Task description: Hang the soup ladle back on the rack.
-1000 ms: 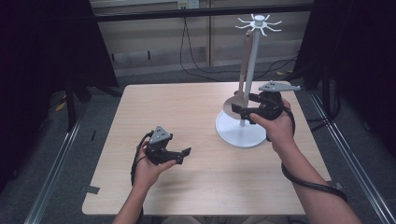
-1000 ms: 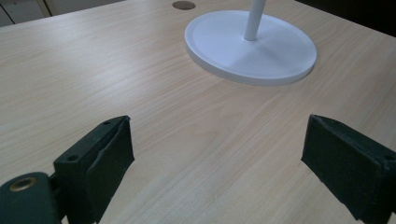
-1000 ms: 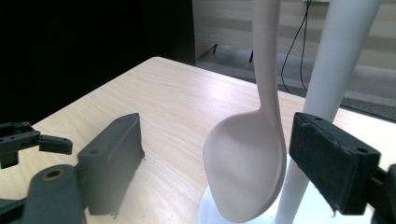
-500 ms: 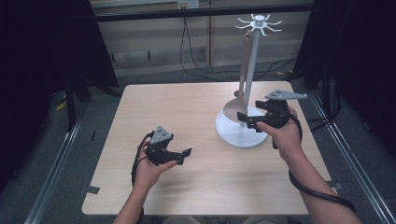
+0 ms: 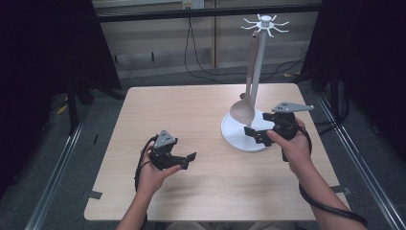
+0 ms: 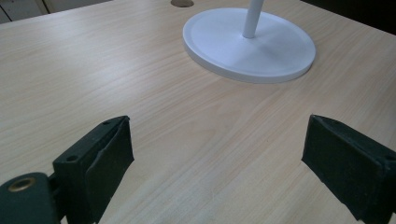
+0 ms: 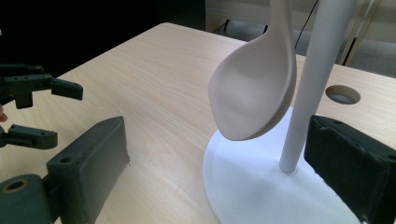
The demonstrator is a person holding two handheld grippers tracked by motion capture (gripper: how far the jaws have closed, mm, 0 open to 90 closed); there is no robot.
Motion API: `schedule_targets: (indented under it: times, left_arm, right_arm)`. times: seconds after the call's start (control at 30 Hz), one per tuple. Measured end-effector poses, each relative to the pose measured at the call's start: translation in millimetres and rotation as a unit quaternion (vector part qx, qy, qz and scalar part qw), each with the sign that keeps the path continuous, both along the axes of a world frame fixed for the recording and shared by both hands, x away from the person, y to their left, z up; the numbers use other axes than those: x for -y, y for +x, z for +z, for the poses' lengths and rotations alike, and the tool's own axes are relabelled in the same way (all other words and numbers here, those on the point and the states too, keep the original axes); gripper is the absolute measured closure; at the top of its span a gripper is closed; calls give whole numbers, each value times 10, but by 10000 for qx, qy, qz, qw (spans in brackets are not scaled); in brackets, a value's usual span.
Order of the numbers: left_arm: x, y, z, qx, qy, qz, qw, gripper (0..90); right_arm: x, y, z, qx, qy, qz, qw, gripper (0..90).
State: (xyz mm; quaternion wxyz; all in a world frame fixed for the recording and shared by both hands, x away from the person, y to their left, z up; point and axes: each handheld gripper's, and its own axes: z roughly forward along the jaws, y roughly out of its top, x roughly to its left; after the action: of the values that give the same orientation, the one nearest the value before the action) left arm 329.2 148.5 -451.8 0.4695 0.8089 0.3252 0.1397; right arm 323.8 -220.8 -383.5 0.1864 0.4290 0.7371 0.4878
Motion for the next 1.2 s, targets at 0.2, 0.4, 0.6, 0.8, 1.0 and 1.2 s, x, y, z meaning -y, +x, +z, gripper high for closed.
schedule_targets:
  times: [0.2, 0.4, 0.6, 0.8, 1.0, 1.2]
  left_arm:
    - [-3, 0, -6, 6, -1, 2, 10000, 79]
    - [2, -2, -10, -22, -14, 0, 10000, 76]
    - [-1, 2, -24, -93, -52, -6, 9999, 64]
    - [0, 2, -28, -104, -45, -24, 9999, 58]
    - [15, 0, -42, -135, -71, -45, 9999, 55]
    - [18, 0, -45, -122, -43, -71, 9999, 52]
  right_arm:
    - [20, -55, -73, -35, -49, 24, 10000, 60]
    - [35, -109, -125, -39, -128, 71, 9999, 59]
    - [57, -168, -186, -55, -166, 99, 9998, 59]
    - [84, -222, -250, -115, -180, 104, 9997, 59]
    - [94, -284, -321, -155, -207, 152, 9995, 59]
    - [78, -362, -420, -180, -308, 235, 9991, 59]
